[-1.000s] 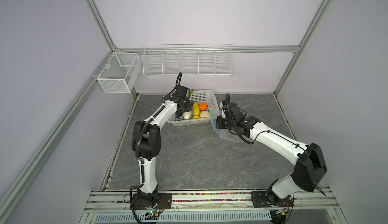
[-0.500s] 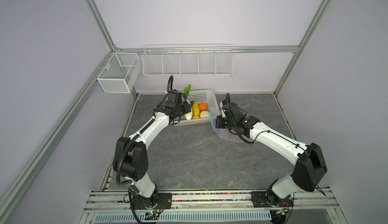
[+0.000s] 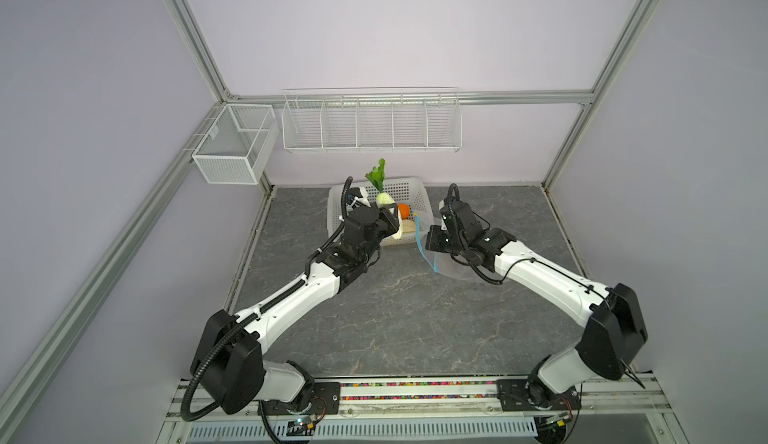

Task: Place the food in the zip-top bag and seal the zipper
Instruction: 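Lift the white radish with the left gripper toward the bag, then carry the white radish over the bag mouth beside the right gripper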

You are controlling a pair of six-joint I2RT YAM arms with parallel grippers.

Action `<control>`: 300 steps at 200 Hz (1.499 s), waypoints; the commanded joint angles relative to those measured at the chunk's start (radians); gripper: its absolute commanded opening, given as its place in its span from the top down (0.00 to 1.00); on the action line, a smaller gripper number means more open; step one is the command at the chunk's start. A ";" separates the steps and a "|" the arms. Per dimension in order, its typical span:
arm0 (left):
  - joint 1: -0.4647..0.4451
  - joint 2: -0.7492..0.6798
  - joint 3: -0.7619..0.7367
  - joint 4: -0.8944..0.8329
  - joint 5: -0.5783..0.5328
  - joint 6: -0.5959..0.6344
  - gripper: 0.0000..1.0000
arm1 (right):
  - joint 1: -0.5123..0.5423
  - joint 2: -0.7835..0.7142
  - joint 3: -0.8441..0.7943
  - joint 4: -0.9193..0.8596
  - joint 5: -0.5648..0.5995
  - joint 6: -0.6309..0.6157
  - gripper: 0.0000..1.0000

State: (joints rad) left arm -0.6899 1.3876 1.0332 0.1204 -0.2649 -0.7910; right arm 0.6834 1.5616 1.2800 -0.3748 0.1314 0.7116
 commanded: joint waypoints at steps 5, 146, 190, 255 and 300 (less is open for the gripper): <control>-0.020 -0.022 -0.045 0.107 -0.119 -0.060 0.77 | 0.006 -0.003 0.011 0.048 0.005 0.112 0.94; -0.116 0.028 -0.105 0.306 -0.278 -0.103 0.77 | 0.007 0.009 0.012 0.132 -0.097 0.286 0.94; -0.123 0.064 -0.090 0.332 -0.271 -0.096 0.77 | 0.008 0.006 0.021 0.138 -0.111 0.293 0.94; -0.140 0.122 -0.070 0.369 -0.263 -0.096 0.78 | 0.008 -0.001 0.026 0.143 -0.118 0.296 0.94; -0.153 0.153 -0.062 0.387 -0.268 -0.093 0.78 | 0.008 -0.013 0.033 0.139 -0.110 0.290 0.94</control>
State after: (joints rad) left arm -0.8345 1.5219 0.9386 0.4717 -0.5228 -0.8787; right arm 0.6842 1.5620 1.2881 -0.2527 0.0250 0.9802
